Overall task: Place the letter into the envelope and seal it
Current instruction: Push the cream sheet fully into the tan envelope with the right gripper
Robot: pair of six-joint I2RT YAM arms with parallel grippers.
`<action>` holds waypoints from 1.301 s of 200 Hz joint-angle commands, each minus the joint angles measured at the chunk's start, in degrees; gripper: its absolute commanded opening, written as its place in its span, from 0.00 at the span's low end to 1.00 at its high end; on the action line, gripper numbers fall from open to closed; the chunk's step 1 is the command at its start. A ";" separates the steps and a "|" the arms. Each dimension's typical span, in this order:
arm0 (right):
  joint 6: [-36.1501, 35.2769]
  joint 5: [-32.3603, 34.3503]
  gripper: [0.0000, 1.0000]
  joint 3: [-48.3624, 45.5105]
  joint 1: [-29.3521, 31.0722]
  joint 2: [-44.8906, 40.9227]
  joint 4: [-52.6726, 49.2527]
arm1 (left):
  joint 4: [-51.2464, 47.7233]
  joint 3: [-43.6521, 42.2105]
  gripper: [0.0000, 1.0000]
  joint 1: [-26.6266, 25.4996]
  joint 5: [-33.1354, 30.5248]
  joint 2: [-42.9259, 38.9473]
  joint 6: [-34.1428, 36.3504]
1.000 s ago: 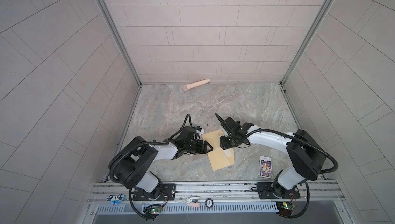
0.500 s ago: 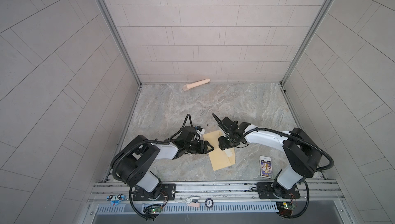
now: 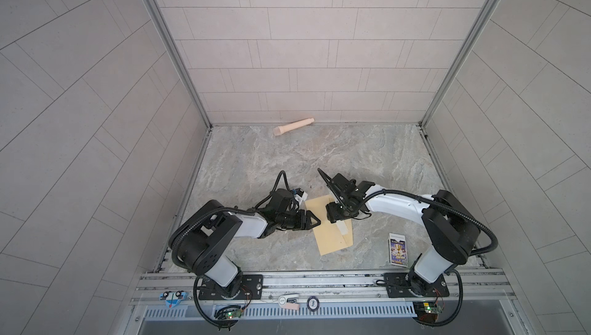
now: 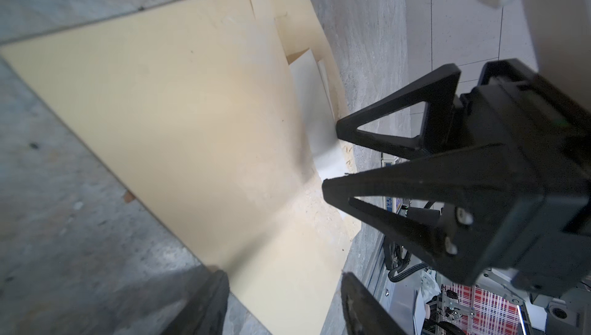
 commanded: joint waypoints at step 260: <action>4.19 -2.45 0.70 -0.41 0.79 3.67 6.76 | -4.30 -3.02 0.62 -0.02 -1.66 3.65 -0.49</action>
